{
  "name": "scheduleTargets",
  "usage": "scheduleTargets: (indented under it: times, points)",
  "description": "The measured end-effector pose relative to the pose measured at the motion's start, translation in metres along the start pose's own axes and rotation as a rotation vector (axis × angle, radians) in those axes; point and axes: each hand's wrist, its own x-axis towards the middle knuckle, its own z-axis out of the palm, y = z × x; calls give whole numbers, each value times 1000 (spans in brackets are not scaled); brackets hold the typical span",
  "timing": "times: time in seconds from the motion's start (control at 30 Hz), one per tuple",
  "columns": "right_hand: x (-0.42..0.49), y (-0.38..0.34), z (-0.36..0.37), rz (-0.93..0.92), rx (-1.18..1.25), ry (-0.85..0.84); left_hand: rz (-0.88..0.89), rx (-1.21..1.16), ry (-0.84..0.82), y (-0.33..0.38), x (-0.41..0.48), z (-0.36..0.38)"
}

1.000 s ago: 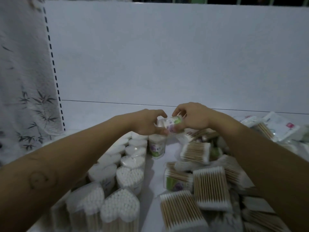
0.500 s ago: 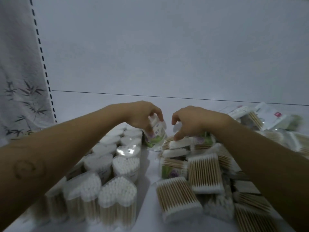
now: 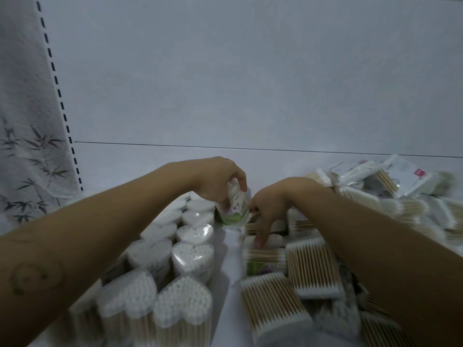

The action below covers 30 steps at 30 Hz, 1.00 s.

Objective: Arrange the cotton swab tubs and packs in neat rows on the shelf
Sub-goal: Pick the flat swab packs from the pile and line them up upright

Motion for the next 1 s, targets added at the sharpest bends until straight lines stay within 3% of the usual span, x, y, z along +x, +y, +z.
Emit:
scheduleTargets:
  times: [0.2, 0.57, 0.77, 1.0]
  points:
    - [2, 3, 3, -1, -13, -16, 11, -34, 37, -3, -6, 0]
    - [-3, 8, 14, -2, -78, 274, 16, -19, 68, -2, -13, -13]
    - [21, 14, 17, 83, 57, 147, 8, -15, 72, 2, -15, -9]
    - [29, 23, 27, 46, -76, 157, -8, -11, 70, 1, -19, -4]
